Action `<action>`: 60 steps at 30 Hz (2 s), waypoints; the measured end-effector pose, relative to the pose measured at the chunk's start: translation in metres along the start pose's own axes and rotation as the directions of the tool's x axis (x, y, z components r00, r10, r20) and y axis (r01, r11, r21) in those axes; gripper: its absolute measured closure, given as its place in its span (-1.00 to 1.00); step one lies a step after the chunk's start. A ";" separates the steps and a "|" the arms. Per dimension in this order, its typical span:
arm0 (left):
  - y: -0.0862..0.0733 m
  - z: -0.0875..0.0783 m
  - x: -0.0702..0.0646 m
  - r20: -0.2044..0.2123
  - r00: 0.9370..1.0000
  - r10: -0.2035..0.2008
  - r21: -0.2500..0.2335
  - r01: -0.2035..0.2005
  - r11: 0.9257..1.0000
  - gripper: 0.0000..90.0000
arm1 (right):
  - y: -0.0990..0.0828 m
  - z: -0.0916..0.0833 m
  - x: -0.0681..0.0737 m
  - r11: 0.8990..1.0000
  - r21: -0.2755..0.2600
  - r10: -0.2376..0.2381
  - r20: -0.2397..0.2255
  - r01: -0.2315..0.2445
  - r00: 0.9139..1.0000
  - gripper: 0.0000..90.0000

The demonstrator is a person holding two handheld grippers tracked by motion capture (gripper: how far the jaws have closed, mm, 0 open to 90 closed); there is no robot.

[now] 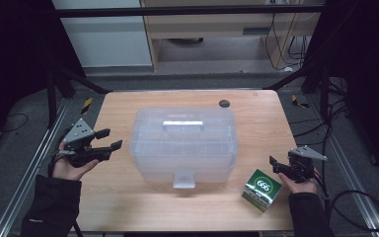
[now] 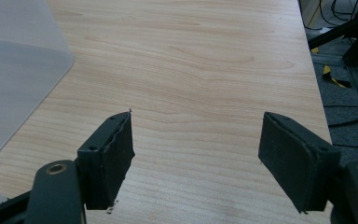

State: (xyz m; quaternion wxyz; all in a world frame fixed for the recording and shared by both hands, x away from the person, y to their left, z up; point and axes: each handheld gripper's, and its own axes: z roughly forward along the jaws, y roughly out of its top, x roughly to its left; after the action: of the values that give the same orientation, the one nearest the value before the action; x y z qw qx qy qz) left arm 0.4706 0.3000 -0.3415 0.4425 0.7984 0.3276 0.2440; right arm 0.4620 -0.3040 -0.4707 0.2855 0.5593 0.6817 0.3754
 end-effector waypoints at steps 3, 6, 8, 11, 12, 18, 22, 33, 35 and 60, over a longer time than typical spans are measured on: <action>0.005 -0.001 0.000 0.021 1.000 0.009 0.004 -0.009 1.000 -0.20 | -0.001 0.001 0.000 1.000 0.007 -0.003 0.002 0.003 1.000 -0.41; 0.011 -0.002 -0.001 0.032 0.998 0.047 0.022 -0.048 0.999 -0.22 | -0.001 0.001 -0.001 1.000 0.011 -0.003 0.004 0.003 1.000 -0.42; 0.017 -0.004 -0.001 0.044 0.996 0.075 0.030 -0.077 0.997 -0.22 | -0.002 0.001 -0.002 1.000 0.010 -0.004 0.006 0.004 1.000 -0.42; 0.027 -0.007 -0.003 0.064 0.992 0.106 0.031 -0.108 0.994 -0.23 | -0.002 0.001 -0.002 1.000 0.010 -0.001 0.006 0.001 1.000 -0.41; 0.033 -0.009 -0.004 0.071 0.989 0.126 0.031 -0.129 0.991 -0.24 | -0.002 0.001 -0.002 1.000 0.009 -0.003 0.005 0.003 1.000 -0.41; 0.047 -0.010 -0.008 0.107 0.978 0.179 0.020 -0.182 0.983 -0.24 | -0.002 0.002 -0.002 1.000 0.016 -0.002 -0.002 0.002 1.000 -0.40; 0.054 -0.007 -0.010 0.123 0.973 0.196 0.025 -0.200 0.979 -0.25 | -0.002 0.003 -0.001 1.000 0.015 -0.011 0.000 0.011 1.000 -0.39; 0.077 0.006 -0.023 0.165 0.947 0.275 0.043 -0.286 0.957 -0.29 | -0.001 0.004 0.001 1.000 0.019 -0.020 -0.021 0.021 1.000 -0.33; 0.083 0.009 -0.025 0.176 0.942 0.287 0.041 -0.299 0.954 -0.30 | -0.001 0.004 0.000 0.999 0.018 -0.028 -0.023 0.028 0.999 -0.31; 0.122 0.053 -0.055 0.289 0.845 0.450 0.093 -0.493 0.865 -0.11 | 0.002 0.009 0.005 0.997 0.037 -0.062 -0.048 0.064 0.997 -0.21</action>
State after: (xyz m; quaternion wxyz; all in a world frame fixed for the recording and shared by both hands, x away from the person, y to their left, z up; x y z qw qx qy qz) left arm 0.5071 0.1821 -0.2674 0.3401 0.9128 0.0792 0.2119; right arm 0.4696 -0.2969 -0.4739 0.2704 0.5339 0.7127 0.3660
